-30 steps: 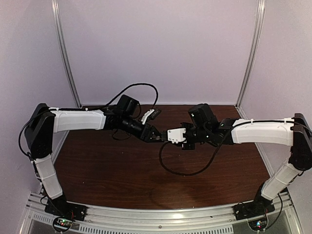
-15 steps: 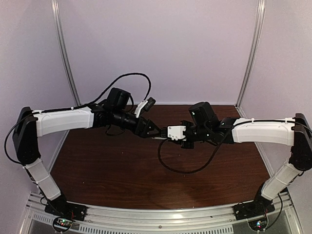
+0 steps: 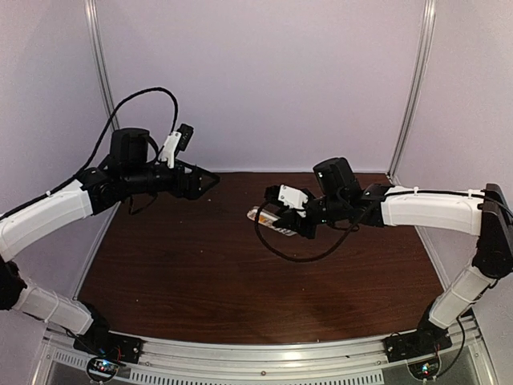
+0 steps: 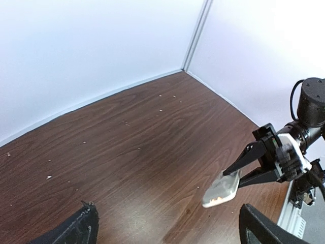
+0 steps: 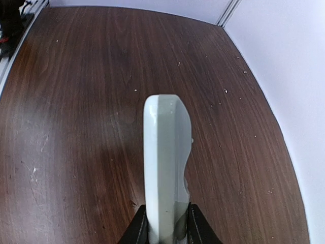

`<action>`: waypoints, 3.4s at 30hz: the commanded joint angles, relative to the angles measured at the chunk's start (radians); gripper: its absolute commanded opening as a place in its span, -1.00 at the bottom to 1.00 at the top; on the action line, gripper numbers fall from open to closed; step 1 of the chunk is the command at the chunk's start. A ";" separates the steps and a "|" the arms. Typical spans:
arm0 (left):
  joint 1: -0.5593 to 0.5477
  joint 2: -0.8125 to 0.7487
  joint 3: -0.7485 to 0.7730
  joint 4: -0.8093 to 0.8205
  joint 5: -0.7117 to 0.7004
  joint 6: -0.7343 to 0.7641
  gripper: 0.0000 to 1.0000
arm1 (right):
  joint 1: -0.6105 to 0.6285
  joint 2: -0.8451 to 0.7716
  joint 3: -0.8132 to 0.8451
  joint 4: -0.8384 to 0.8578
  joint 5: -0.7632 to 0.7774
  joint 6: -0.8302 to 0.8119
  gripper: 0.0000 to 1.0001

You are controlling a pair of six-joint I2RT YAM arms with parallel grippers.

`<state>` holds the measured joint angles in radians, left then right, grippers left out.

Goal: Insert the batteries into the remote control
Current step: Place the remote control at the center of the board, then reset both arms

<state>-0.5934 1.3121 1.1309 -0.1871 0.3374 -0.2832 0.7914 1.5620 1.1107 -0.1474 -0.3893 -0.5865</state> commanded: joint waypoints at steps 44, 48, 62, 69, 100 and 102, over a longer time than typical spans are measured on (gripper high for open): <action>0.006 0.035 -0.099 0.066 -0.352 0.041 0.95 | -0.173 0.397 -0.006 0.339 -0.133 1.450 -0.98; 0.007 0.039 -0.102 0.059 -0.351 0.039 0.95 | -0.161 0.412 -0.015 0.349 -0.099 1.465 -0.95; 0.006 0.030 -0.125 0.065 -0.374 0.022 0.95 | -0.158 0.408 -0.044 0.296 -0.019 1.458 -0.39; 0.006 0.030 -0.119 0.068 -0.381 0.028 0.95 | -0.159 0.402 -0.045 0.268 -0.012 1.437 -0.17; 0.007 0.024 0.012 -0.098 -0.503 0.131 0.95 | -0.242 -0.152 -0.033 0.009 0.264 0.692 0.99; 0.008 0.021 0.008 -0.101 -0.510 0.138 0.95 | -0.242 -0.199 -0.023 -0.003 0.298 0.629 0.99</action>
<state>-0.5903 1.3426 1.1175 -0.2634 -0.1432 -0.1810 0.5495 1.4467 1.0893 -0.1566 -0.1593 0.1974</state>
